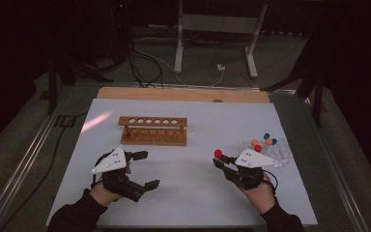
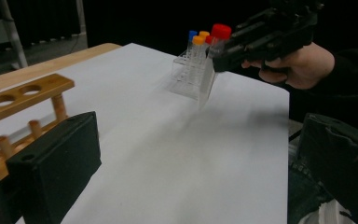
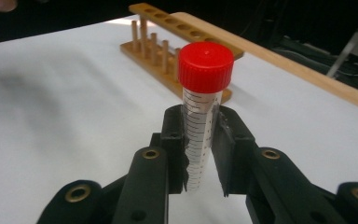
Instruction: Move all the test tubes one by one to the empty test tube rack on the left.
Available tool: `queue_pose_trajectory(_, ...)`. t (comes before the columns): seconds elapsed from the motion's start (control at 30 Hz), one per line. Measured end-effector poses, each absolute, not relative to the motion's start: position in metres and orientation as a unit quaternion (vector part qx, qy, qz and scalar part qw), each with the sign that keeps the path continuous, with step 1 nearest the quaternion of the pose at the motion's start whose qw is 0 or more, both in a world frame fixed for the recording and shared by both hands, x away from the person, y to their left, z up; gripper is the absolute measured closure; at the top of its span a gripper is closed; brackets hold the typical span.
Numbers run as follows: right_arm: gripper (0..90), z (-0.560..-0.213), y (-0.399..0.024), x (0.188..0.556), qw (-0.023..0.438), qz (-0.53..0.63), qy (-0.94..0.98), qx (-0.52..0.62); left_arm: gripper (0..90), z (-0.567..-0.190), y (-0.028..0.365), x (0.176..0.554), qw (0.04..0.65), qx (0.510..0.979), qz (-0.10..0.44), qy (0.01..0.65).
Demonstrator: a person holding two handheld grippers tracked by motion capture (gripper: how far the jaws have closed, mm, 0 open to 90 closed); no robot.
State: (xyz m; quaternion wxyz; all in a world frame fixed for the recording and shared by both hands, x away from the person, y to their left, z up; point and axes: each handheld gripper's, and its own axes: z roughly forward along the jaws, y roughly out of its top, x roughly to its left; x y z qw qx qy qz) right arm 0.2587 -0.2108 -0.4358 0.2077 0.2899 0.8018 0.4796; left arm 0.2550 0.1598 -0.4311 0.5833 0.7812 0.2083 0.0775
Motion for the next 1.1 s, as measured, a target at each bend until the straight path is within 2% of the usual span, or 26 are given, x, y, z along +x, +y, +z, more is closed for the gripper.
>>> queue_pose_trajectory(0.5, 75.2, -0.448, -0.184, 0.251, 0.166, 0.474, 0.825, 0.257, 0.6, -0.416, 0.111, 0.271, 0.587, 0.786, 0.066, 0.181)
queue_pose_trajectory(0.73, 75.2, -0.449, -0.178, 0.248, 0.154, 0.474, 0.831, 0.247, 4.7, -0.414, 0.091, 0.272, 0.586, 0.791, 0.067, 0.162)
queue_pose_trajectory(1.1, 75.2, -0.449, -0.174, 0.247, 0.146, 0.476, 0.833, 0.241, 33.0, -0.422, 0.069, 0.275, 0.576, 0.802, 0.069, 0.141)
